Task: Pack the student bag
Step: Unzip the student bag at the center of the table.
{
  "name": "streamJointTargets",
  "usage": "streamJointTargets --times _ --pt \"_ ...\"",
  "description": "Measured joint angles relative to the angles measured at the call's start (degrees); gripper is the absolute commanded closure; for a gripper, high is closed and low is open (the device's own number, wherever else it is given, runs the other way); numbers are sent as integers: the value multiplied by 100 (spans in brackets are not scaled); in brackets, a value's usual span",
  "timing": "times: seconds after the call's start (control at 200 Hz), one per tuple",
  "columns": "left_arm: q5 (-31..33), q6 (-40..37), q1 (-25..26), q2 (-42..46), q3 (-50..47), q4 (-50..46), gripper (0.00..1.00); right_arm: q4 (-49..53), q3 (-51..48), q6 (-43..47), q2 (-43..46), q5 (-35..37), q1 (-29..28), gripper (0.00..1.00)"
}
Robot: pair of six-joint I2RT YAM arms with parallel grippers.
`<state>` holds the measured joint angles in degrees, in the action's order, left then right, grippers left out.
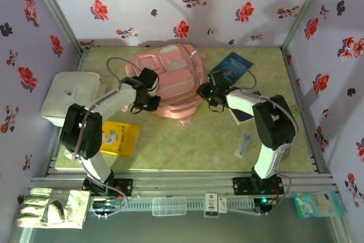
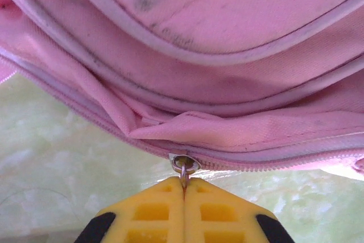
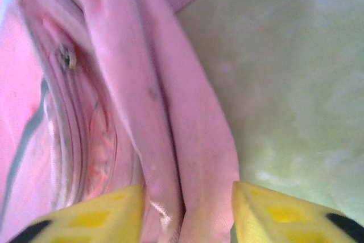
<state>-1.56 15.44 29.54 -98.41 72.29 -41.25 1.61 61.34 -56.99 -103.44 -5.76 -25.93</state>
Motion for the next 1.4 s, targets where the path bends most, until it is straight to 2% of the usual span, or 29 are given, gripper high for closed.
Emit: streamJointTargets --times 0.115,0.33,0.675,0.81,1.0,1.155,1.4 --pt "-61 -2 175 0 87 -4 100 129 -199 -61 470 70 24 32" --pt "-365 44 640 0 363 9 100 389 -686 -546 1517 83 0 30" --pt "-527 70 951 -365 535 52 100 570 -1093 -1163 1545 -15 -369 26" --pt "-542 70 957 -446 535 50 100 323 -1091 -1266 1163 -195 -479 32" --pt "-555 63 957 -476 535 44 100 72 -1088 -1309 723 -302 -490 46" --pt "-461 55 933 -476 535 24 100 -33 -1082 -1287 610 -299 -490 61" --pt "-125 -177 599 -457 354 -31 100 -24 -1029 -1115 601 -225 -509 75"
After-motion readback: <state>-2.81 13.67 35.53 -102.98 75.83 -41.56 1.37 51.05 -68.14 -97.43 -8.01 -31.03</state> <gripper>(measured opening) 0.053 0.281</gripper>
